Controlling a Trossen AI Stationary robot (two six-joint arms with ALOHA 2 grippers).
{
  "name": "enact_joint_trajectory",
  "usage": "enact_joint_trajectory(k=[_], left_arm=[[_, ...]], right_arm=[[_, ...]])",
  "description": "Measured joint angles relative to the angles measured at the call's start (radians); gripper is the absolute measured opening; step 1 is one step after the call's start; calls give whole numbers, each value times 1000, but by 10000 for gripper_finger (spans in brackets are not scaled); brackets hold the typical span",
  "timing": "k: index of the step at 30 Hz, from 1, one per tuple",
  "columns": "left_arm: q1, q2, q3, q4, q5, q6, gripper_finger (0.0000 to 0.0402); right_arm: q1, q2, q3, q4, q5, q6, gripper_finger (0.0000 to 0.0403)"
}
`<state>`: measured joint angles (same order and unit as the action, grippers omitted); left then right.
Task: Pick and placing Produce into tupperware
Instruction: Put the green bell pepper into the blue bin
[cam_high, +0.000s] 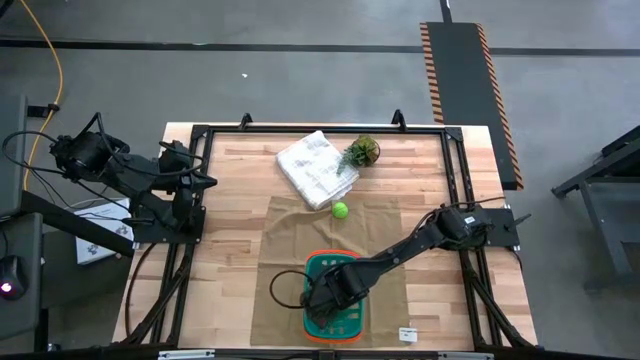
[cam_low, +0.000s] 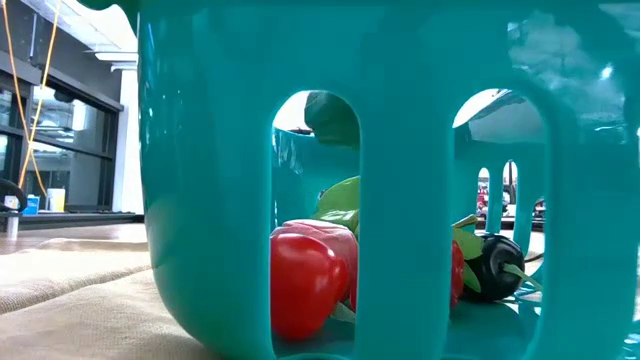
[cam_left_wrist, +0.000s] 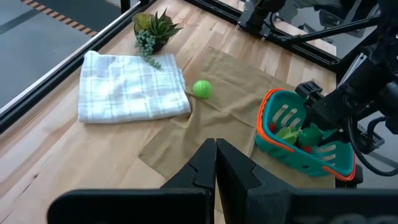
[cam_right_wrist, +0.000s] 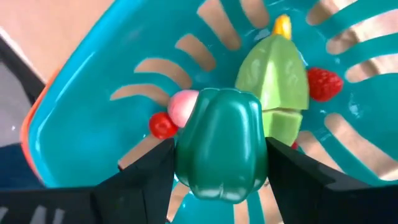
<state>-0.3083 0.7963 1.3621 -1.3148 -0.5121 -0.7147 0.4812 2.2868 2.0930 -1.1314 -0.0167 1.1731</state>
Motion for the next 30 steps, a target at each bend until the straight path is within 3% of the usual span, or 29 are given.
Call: enact_joint_trajectory(k=[17,25,30], left_arm=[[0,0,-56,-3,-4,0,1],[0,0,-97,5,14,-20,1],[0,-1,-97,6,21,-20,1]], right_arm=[[-1,0,0,-75,44,225,206],[-1,0,0,-40,38,213,207],[-1,0,0,-9,33,189,229]])
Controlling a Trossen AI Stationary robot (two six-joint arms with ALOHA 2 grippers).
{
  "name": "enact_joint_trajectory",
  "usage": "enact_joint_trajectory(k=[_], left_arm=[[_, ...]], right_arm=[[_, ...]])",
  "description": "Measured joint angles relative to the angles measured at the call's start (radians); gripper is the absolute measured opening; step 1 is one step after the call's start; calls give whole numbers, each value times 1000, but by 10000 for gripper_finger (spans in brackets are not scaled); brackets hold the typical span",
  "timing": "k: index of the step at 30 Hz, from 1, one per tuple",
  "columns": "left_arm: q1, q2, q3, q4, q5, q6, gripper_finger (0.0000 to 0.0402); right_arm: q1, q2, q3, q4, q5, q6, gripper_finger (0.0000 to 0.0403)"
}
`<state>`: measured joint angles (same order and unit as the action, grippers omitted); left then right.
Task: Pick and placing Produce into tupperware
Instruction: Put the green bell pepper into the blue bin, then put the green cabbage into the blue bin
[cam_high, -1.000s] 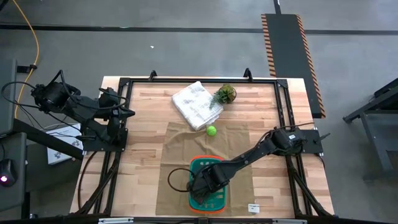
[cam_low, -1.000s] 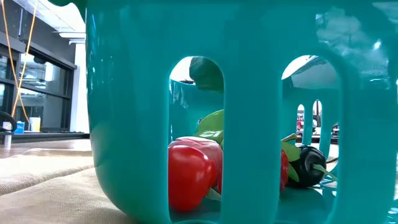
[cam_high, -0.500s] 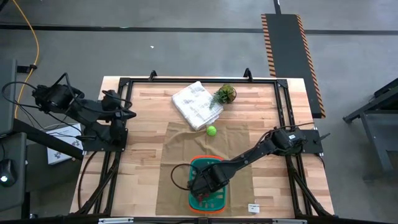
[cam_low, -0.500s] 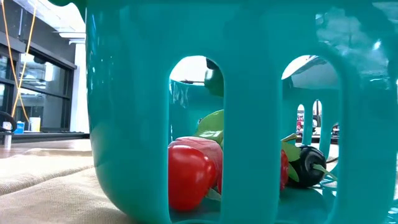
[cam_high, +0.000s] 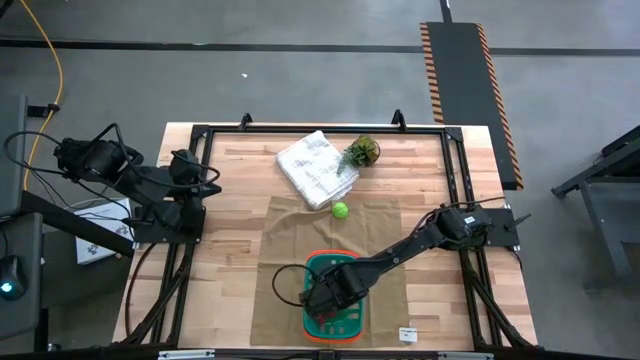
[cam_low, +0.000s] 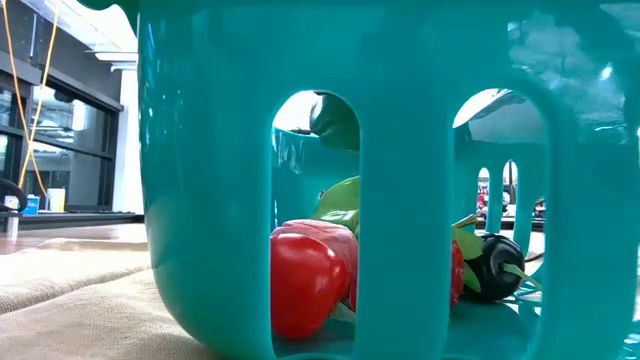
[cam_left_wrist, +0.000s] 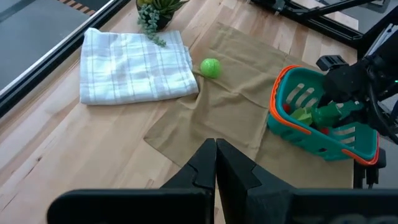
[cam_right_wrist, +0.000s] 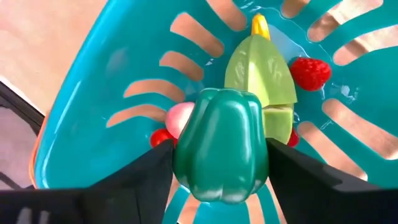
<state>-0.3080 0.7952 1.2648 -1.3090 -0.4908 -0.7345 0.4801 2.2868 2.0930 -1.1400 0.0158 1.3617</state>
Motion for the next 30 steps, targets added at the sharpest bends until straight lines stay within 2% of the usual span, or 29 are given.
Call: enact_joint_trajectory(k=[6,16,25,30], left_arm=[[0,-2,0,0,0,0,1],[0,-2,0,-1,0,6,1],[0,-2,0,0,0,20,1],[0,-1,0,10,-4,23,1]], right_arm=[[-1,0,0,0,0,-8,256],[-10,-44,0,-4,12,-35,259],[-30,-206,1,-7,294,-78,259],[-73,-264,1,-22,377,-141,259]])
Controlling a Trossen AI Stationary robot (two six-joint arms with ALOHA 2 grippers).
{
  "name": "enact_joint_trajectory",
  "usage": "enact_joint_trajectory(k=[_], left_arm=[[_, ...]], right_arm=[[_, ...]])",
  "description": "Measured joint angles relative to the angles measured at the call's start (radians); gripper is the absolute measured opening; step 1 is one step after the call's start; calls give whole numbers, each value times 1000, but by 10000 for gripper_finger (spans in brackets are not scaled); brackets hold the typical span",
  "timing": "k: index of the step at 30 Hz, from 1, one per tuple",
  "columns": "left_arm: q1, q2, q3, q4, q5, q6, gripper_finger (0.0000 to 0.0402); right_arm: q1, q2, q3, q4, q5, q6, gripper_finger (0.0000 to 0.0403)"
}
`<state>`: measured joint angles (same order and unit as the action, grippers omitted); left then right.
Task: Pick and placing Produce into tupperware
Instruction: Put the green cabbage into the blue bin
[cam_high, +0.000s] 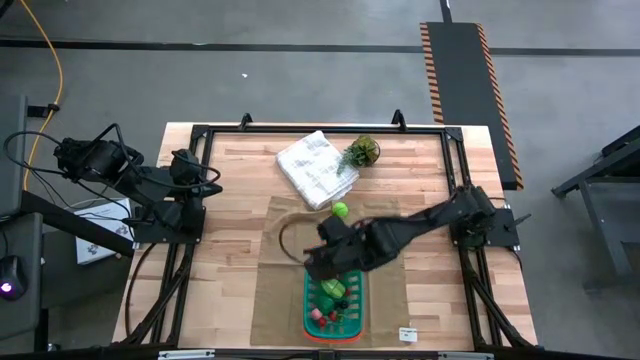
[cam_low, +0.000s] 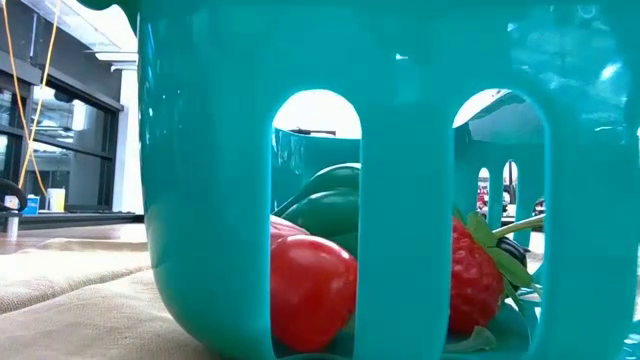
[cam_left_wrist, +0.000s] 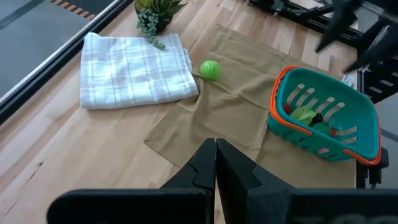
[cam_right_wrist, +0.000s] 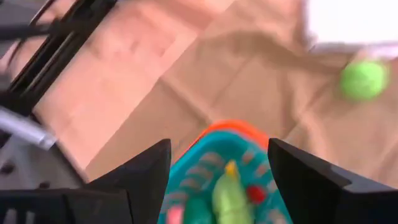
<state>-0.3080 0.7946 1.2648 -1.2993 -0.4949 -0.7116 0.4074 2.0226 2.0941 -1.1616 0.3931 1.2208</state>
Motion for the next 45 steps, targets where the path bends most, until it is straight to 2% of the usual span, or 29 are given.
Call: enact_joint_trajectory(k=[5,10,16,23,34,38,45], left_arm=[[0,0,0,10,-35,9,1],[0,0,0,17,-91,12,1],[0,0,0,20,-119,27,1],[0,0,0,30,-123,26,1],[0,-1,0,65,-124,26,1],[0,-1,0,65,-145,26,1],[0,-1,1,65,-171,23,1]], right_arm=[[-86,-21,0,-41,25,-126,259],[-208,-23,0,-124,-126,-289,259],[-319,-23,0,-289,-237,-390,259],[-405,-23,0,-248,-305,-592,259],[-572,-23,-5,-241,-470,-754,259],[-605,-22,-52,-217,-499,-780,259],[-604,-21,-223,-195,-508,-826,259]])
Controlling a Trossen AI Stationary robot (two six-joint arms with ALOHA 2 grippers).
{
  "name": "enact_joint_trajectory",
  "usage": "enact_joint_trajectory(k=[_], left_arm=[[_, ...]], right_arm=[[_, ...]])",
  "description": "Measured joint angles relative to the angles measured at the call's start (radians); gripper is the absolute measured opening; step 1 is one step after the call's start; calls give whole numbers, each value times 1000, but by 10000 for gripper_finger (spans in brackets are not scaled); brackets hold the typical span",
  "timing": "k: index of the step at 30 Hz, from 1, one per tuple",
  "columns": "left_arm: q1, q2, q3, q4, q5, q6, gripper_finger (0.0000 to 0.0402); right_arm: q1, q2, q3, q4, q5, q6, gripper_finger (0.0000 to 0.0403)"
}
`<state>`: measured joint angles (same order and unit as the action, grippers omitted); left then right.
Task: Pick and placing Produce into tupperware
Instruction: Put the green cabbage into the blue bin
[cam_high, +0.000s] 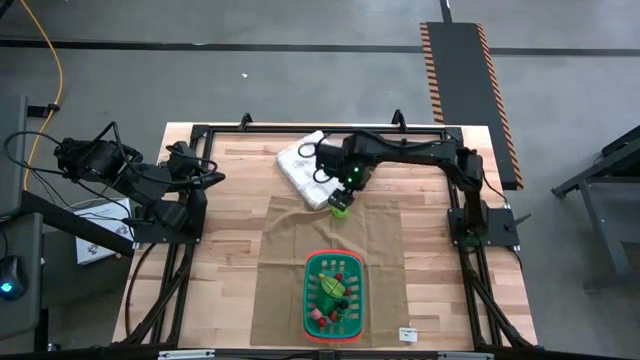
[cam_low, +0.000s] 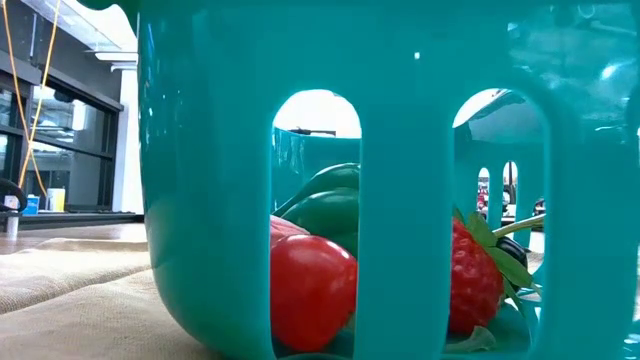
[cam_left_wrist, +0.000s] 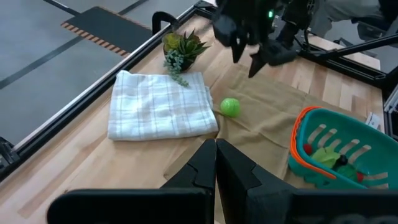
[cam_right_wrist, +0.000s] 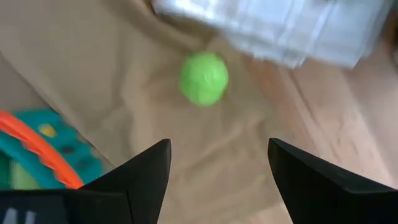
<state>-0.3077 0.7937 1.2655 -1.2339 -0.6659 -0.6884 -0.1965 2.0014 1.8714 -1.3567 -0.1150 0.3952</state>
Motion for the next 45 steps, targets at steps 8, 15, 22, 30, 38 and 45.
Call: enact_joint_trajectory(k=[8,15,22,30,38,45], left_arm=[[0,0,0,0,-12,-23,1],[0,0,0,-2,-16,-24,1],[0,0,0,-2,-16,-24,1],[0,0,0,-7,-16,-19,1],[0,0,0,-29,-7,-16,1],[0,0,0,-29,3,-16,1]], right_arm=[[23,1,-105,43,-6,-9,259],[25,0,-92,90,-19,18,284],[25,0,-92,88,-22,68,341],[25,0,-92,139,-23,204,379],[9,0,-106,253,-55,281,392],[12,0,-182,273,-70,326,392]])
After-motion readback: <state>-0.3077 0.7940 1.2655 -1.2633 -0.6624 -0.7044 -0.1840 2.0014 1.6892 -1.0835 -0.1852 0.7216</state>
